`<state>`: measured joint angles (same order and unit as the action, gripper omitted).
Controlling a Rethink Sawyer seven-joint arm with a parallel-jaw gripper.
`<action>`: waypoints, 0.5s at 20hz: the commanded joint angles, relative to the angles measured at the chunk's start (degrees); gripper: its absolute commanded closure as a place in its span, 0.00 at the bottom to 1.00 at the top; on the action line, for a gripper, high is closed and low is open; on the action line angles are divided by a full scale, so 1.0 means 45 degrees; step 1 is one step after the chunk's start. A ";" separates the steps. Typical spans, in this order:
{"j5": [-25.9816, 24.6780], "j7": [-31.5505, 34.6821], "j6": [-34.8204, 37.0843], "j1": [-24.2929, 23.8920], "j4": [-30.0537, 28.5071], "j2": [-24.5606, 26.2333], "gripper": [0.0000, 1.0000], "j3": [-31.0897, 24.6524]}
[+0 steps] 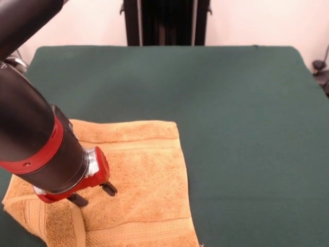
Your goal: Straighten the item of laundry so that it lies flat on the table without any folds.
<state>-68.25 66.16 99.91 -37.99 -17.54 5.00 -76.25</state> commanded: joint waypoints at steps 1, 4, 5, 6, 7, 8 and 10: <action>-0.3744 -0.6031 -0.1646 0.0362 0.1648 0.1638 0.00 -0.2158; -0.5470 -0.7493 -0.1455 0.0078 0.2074 0.1953 0.00 -0.3935; -0.6041 -0.7928 -0.1373 -0.0031 0.2182 0.2060 0.00 -0.4538; -0.6621 -0.8309 -0.1262 -0.0131 0.2276 0.2152 0.00 -0.5121; -0.7167 -0.8724 -0.1243 -0.0225 0.2346 0.2225 0.00 -0.5645; -0.7625 -0.9067 -0.1200 -0.0311 0.2409 0.2294 0.00 -0.6111; -0.8563 -0.9597 -0.1096 -0.0451 0.2483 0.2377 0.00 -0.6975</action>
<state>-90.91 51.79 102.21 -39.32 -12.89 6.69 -96.19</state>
